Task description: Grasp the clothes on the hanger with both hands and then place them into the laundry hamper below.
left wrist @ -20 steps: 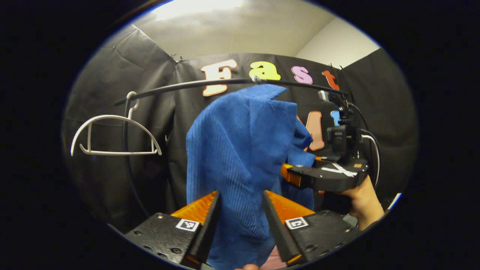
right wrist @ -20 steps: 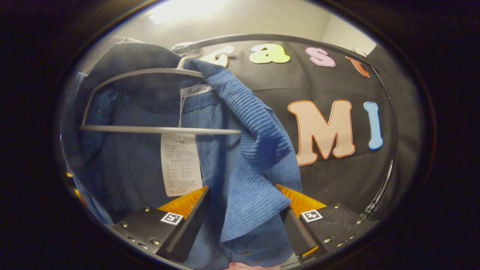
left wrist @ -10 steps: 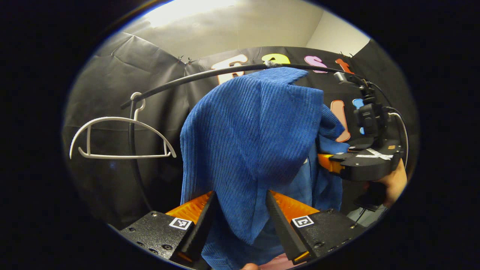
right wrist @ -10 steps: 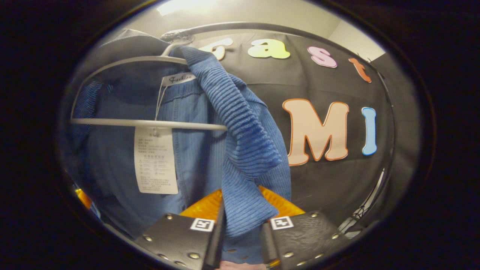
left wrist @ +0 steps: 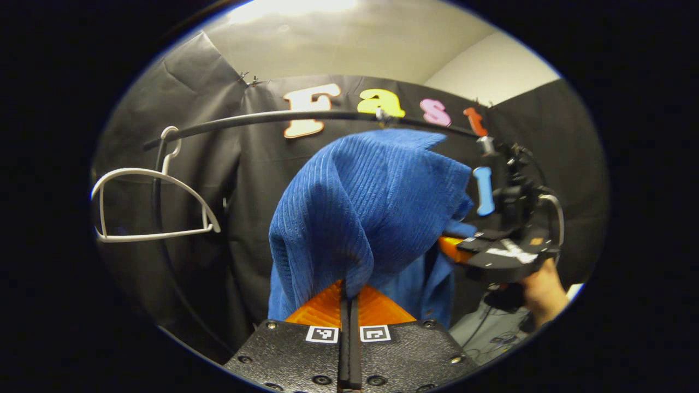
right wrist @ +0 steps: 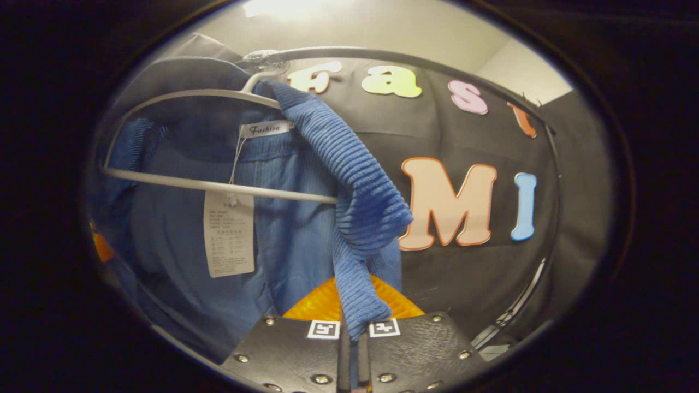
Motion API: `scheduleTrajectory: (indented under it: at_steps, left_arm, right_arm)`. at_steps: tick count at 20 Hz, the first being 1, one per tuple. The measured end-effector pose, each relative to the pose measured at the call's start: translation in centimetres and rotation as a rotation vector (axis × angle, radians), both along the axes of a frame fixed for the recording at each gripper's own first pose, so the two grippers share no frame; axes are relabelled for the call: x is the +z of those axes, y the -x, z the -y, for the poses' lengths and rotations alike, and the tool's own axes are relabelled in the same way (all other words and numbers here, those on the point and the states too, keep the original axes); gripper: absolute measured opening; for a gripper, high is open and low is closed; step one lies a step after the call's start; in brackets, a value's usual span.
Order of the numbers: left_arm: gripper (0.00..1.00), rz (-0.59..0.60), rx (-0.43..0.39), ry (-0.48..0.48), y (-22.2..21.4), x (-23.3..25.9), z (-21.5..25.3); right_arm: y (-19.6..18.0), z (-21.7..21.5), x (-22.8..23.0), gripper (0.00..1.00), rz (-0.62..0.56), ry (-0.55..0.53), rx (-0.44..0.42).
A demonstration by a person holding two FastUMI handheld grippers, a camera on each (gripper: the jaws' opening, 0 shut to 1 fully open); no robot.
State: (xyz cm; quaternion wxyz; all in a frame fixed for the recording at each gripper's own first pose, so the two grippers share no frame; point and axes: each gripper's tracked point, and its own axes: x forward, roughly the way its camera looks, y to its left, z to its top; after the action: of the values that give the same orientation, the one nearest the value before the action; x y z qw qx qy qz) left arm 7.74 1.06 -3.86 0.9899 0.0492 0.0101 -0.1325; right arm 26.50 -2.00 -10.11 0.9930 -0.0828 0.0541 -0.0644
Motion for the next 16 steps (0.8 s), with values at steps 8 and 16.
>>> scheduleTrajectory:
  at_steps: [8,16]
  left_arm:
    - [0.02,0.119,-0.111,0.085,6.7,8.1,-4.3]
    - [0.0,0.167,-0.043,-0.019,5.2,12.1,-8.5]
  right_arm:
    - [3.2,0.5,4.2,0.06,0.09,0.033,-0.003]
    - [4.7,2.4,9.0,0.06,0.207,0.092,-0.072]
